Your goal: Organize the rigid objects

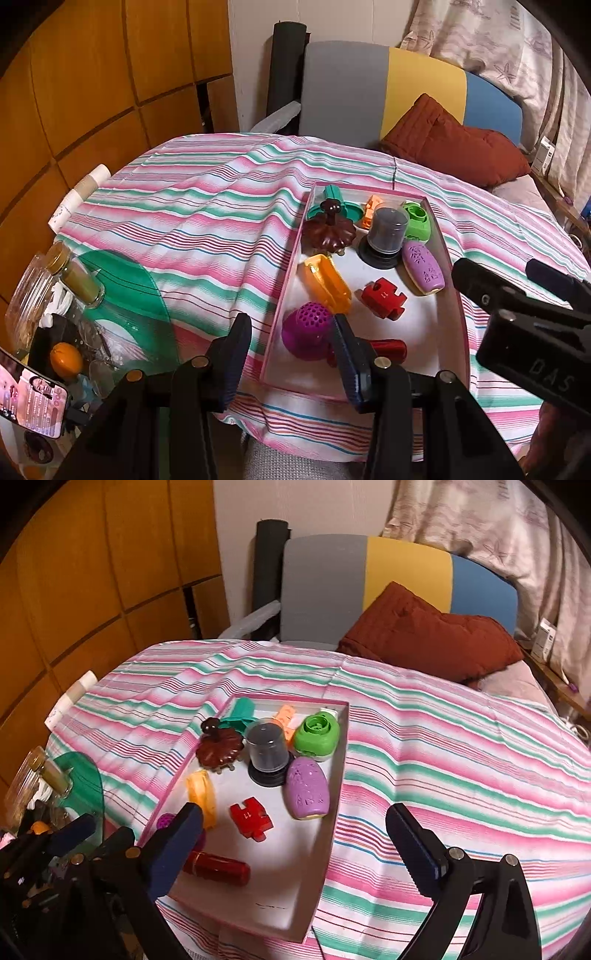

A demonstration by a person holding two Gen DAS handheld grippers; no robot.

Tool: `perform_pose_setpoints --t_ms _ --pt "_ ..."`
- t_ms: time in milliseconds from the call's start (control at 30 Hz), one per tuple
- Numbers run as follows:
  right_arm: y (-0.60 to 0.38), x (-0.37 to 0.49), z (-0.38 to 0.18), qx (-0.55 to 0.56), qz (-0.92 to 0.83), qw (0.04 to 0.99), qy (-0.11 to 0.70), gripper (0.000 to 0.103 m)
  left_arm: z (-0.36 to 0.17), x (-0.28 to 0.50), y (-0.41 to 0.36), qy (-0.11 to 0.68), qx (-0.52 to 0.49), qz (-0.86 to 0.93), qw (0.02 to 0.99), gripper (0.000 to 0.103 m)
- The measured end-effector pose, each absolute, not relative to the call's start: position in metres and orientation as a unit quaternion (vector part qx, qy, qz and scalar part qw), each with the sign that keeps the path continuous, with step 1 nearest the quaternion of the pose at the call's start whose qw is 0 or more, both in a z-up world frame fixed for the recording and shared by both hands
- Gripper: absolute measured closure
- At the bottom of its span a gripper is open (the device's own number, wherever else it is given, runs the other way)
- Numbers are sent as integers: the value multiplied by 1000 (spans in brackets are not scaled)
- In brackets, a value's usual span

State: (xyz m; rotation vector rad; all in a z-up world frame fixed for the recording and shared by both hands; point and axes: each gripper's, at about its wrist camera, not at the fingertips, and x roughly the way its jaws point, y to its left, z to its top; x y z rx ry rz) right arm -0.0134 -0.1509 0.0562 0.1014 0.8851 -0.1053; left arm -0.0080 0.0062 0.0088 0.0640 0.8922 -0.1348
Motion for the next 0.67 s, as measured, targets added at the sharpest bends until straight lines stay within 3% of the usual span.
perform_pose_setpoints --t_ms 367,467,667 --pt "-159 -13 56 61 -61 900 427 3 12 -11 -9 423 42 -87 901 58" --pt "-160 -12 56 64 -61 900 427 3 12 -12 -11 416 43 -83 905 64" --pt "-162 -11 54 68 -61 898 429 3 13 -13 -11 403 50 -76 911 65"
